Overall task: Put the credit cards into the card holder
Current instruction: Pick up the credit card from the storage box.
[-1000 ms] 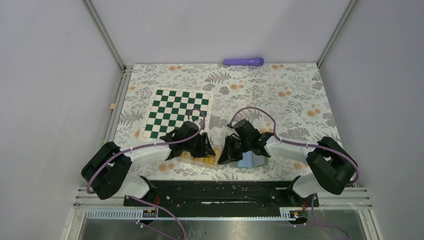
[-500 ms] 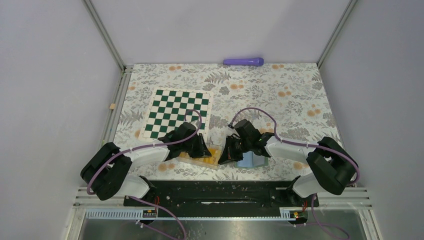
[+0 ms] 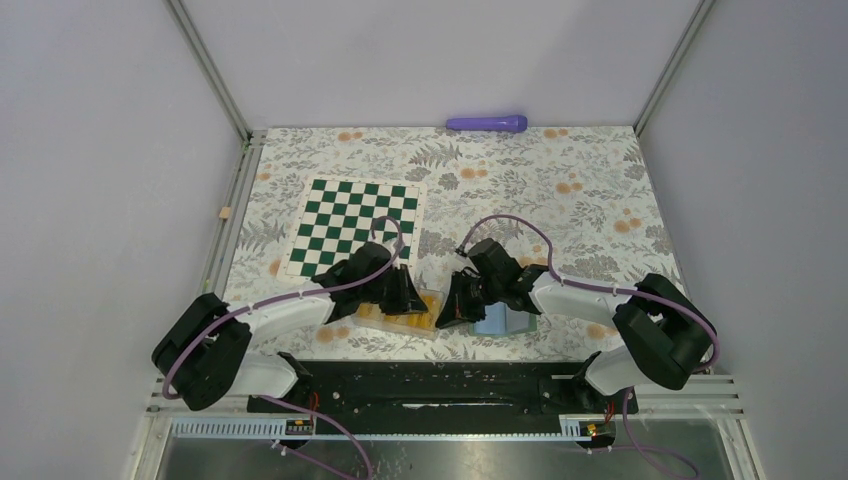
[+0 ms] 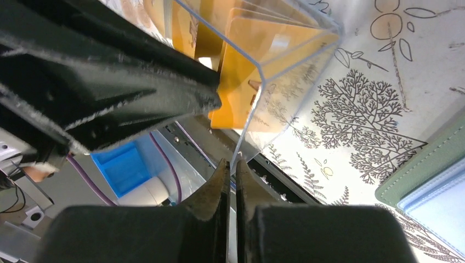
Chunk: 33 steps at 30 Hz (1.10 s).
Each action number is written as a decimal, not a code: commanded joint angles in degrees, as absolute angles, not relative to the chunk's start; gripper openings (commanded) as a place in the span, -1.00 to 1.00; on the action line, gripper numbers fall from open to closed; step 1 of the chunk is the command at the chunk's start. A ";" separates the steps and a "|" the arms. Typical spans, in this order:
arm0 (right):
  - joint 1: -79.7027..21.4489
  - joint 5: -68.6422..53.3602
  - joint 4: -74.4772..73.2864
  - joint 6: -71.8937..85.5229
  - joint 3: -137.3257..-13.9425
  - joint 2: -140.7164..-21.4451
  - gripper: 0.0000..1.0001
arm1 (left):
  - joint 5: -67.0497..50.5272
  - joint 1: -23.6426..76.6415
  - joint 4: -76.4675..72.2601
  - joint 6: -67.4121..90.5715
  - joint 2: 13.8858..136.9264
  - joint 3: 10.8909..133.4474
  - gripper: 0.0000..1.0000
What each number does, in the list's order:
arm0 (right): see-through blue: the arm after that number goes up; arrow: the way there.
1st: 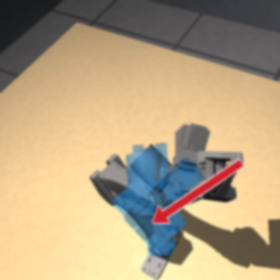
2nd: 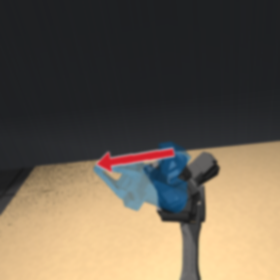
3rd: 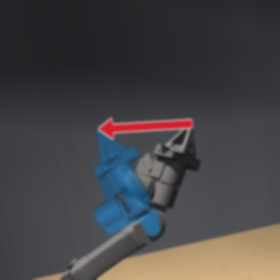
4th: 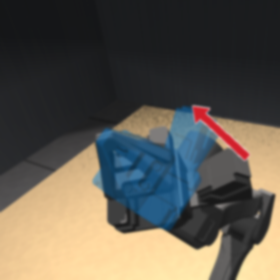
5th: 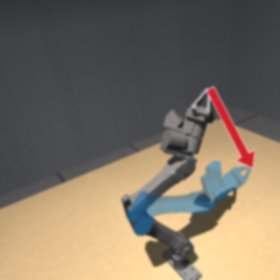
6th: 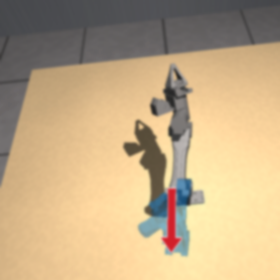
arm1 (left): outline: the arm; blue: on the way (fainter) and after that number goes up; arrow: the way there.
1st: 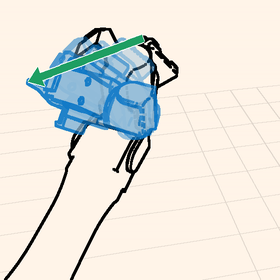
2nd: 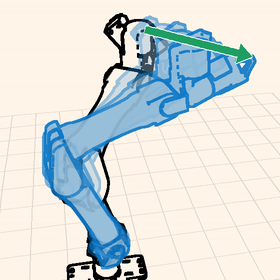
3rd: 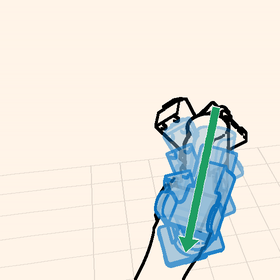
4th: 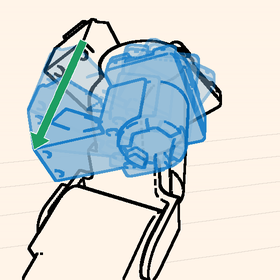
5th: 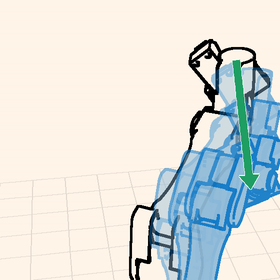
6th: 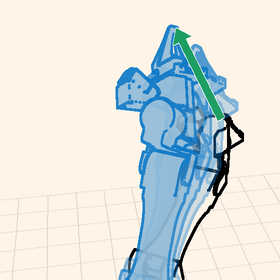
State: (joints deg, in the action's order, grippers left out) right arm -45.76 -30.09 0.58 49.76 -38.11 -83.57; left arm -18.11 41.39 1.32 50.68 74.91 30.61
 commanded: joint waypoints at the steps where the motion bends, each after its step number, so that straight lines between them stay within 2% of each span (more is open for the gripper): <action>1: -46.49 -30.90 8.27 48.43 -41.75 -82.45 -1.00 | -26.07 43.59 1.50 49.67 74.78 33.62 -0.69; 13: -46.50 -31.04 8.15 48.48 -41.97 -82.66 -1.00 | -24.30 43.80 5.01 47.43 77.80 34.37 -0.63; 18: -46.49 -31.19 8.10 48.43 -42.01 -82.78 -1.00 | -22.01 43.80 7.48 46.70 78.47 35.11 -0.37; 21: -46.49 -31.28 8.09 48.37 -42.03 -82.74 -1.00 | -20.77 43.85 8.24 47.09 78.71 35.38 -0.36; 25: -46.49 -31.16 8.04 48.35 -41.89 -82.21 -1.00 | -18.95 43.85 9.96 47.07 79.87 36.10 -0.51; 29: -46.49 -30.33 7.17 48.04 -41.92 -81.47 -1.00 | -17.61 43.79 10.78 47.17 79.85 36.30 -0.73; 33: -46.49 -29.08 5.68 47.48 -41.97 -80.51 -1.00 | -16.04 43.83 13.02 46.93 79.63 36.83 -0.81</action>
